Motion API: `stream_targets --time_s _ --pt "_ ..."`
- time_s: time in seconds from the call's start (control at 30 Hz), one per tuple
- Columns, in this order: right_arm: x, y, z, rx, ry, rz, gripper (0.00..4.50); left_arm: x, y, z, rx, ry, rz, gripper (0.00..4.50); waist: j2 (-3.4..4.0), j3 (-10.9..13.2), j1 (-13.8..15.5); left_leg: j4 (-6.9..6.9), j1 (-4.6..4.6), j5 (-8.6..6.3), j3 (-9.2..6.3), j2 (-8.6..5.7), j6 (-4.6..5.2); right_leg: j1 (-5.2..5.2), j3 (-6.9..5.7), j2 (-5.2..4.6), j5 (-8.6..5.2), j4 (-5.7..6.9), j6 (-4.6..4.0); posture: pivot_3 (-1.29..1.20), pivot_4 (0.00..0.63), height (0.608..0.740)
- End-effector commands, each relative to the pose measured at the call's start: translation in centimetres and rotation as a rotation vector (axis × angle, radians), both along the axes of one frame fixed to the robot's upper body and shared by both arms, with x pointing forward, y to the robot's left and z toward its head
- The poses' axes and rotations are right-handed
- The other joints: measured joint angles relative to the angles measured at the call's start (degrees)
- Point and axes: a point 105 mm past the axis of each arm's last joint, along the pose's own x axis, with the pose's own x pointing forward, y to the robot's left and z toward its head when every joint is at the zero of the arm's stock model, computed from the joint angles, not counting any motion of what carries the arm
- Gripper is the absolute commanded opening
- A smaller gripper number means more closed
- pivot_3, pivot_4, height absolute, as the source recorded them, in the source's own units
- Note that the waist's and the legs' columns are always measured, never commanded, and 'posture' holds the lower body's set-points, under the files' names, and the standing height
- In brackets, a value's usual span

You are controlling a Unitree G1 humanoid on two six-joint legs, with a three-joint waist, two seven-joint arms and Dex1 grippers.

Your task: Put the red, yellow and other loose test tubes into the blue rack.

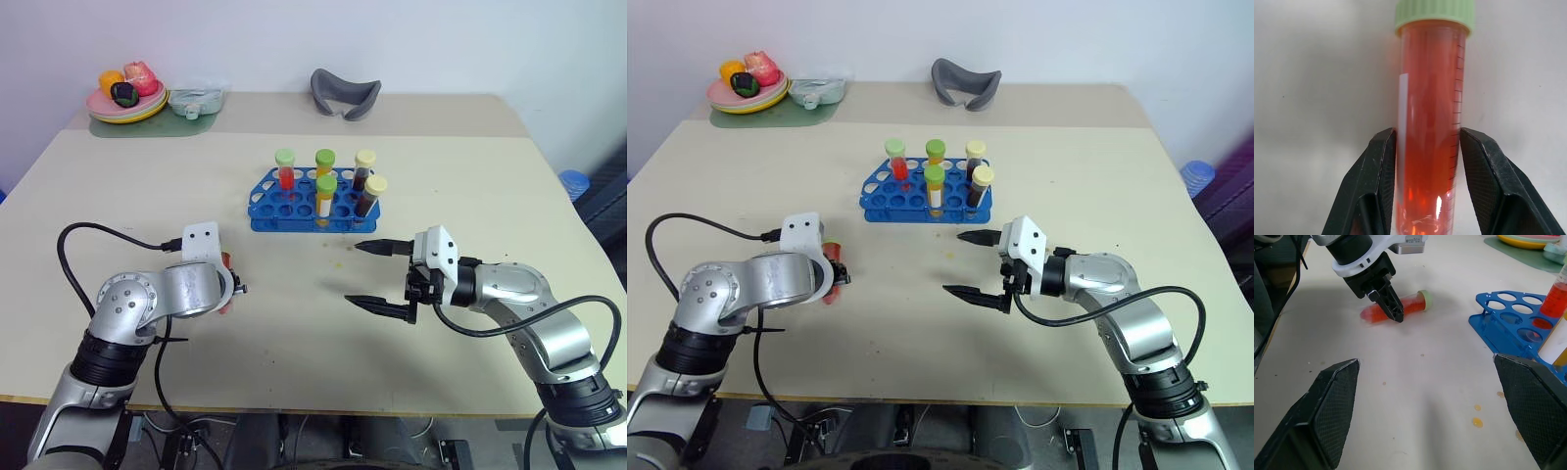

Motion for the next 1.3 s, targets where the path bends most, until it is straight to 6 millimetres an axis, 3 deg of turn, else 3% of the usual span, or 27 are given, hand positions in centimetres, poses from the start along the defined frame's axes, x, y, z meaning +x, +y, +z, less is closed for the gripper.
stream_targets --time_s 0.03,0.47,0.53,0.63,0.8,0.87,0.93,1.03,1.1,1.23,1.3 --pt "-0.4 0.7 1.0 0.018 -0.057 0.028 4.5 -0.2 1.2 -0.8 0.045 0.049 0.055 1.16 0.0 0.0 0.03 0.0 0.0 0.0 0.0 0.0 0.0 0.0 0.0 0.0 0.0 0.0 0.0 0.0 0.15 0.735" --pt "-0.4 0.7 1.0 0.019 -0.061 0.022 4.5 0.7 2.5 0.7 0.097 0.006 0.094 1.16 -0.02 0.04 -0.15 -0.06 -0.02 0.0 -0.01 0.02 0.0 -0.02 0.0 0.02 0.0 -0.07 0.0 0.0 0.15 0.735" --pt "-0.4 0.7 1.0 0.019 -0.062 0.022 4.5 1.3 3.5 2.2 0.13 -0.037 0.131 1.16 -0.08 0.09 -0.16 -0.09 -0.06 0.0 -0.01 0.03 0.0 -0.05 0.0 0.02 0.0 -0.12 0.0 0.0 0.15 0.735" --pt "-0.4 0.7 1.0 0.02 -0.063 0.022 4.5 2.4 5.2 6.2 0.258 -0.154 0.153 1.16 -0.32 0.35 -0.12 -0.09 -0.24 0.01 -0.04 0.06 -0.01 -0.21 -0.04 0.07 0.0 -0.13 0.0 0.0 0.15 0.735" --pt "-0.4 0.8 1.0 0.021 -0.062 0.023 4.5 4.1 5.2 11.8 0.395 -0.517 0.172 1.16 -0.29 0.37 0.02 -0.16 -0.29 -0.1 -0.04 -0.06 0.17 -0.11 -0.04 -0.05 -0.01 -0.4 0.05 0.0 0.15 0.735" --pt "-0.4 0.9 1.0 0.025 -0.064 0.022 4.5 4.6 5.3 14.3 0.527 -0.718 0.153 1.16 -0.31 0.41 -0.06 -0.16 -0.29 -0.13 0.05 -0.16 0.23 -0.11 0.0 -0.04 -0.01 -0.45 0.07 0.0 0.15 0.735" --pt "-0.3 1.0 1.1 0.031 -0.069 0.018 4.5 5.0 4.7 15.4 0.576 -0.845 0.095 1.16 -0.29 0.42 -0.09 -0.18 -0.31 -0.13 0.1 -0.25 0.22 -0.15 0.0 0.04 0.0 -0.46 0.2 0.0 0.15 0.735" --pt "-0.1 1.1 1.3 0.05 -0.076 -0.002 4.5 5.5 2.7 15.9 0.429 -1.038 -0.037 1.16 -0.24 0.41 -0.08 -0.23 -0.28 -0.1 0.14 -0.2 0.16 -0.16 0.0 0.12 -0.03 -0.44 0.25 0.0 0.15 0.735" --pt "0.1 1.2 1.6 0.065 -0.084 -0.019 4.5 5.8 1.6 15.9 0.457 -1.148 -0.153 1.16 -0.25 0.42 -0.1 -0.28 -0.27 -0.08 0.17 -0.19 0.12 -0.19 0.0 0.11 -0.04 -0.44 0.26 0.0 0.15 0.735" --pt "0.9 1.2 2.6 0.117 -0.108 -0.075 4.5 6.8 0.2 13.6 0.545 -1.237 -0.309 1.16 -0.24 0.43 -0.05 -0.28 -0.29 -0.08 0.28 -0.19 0.11 -0.22 0.0 0.12 -0.03 -0.43 0.26 0.0 0.15 0.735" --pt "1.1 1.1 3.0 0.131 -0.114 -0.091 4.5 7.1 -0.1 12.7 0.505 -1.278 -0.299 1.16 -0.24 0.42 0.02 -0.28 -0.3 -0.08 0.28 -0.19 0.12 -0.22 0.01 0.08 -0.03 -0.44 0.27 0.0 0.15 0.735"
